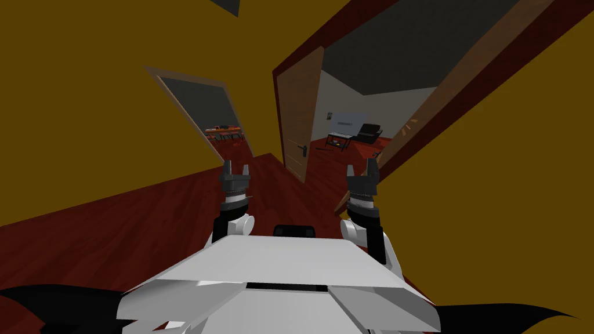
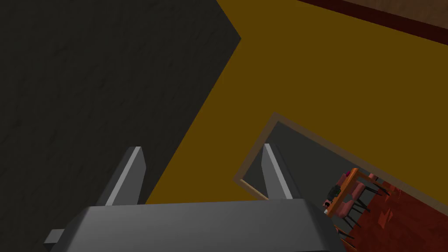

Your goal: Push the door open

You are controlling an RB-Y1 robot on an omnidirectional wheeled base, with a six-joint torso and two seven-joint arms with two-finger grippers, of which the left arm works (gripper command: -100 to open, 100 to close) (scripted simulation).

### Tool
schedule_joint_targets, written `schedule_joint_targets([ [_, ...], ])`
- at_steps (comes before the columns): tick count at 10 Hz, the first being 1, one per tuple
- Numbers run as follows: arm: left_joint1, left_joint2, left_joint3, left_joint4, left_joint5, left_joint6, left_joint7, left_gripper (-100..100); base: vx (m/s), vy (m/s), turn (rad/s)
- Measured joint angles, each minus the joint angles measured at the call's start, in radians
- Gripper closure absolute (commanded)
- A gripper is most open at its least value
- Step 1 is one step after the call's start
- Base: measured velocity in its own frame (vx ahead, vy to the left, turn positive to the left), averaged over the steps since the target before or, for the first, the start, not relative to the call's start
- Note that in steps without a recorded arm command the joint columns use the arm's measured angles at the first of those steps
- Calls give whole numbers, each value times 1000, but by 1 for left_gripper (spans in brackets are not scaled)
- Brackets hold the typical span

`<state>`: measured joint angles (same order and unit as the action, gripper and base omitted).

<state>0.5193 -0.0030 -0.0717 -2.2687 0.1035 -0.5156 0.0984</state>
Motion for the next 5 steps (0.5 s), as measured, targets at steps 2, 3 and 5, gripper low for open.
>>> schedule_joint_targets([
  [2, -20, 16, -5, 33, 8, 2, -4, -100, 125, 45, -68],
  [3, -37, 18, -11, 50, 9, 9, -10, -100, 126, 50, -60],
  [5, -63, 30, -23, 103, 14, 3, -19, -100, 146, 52, -81],
])
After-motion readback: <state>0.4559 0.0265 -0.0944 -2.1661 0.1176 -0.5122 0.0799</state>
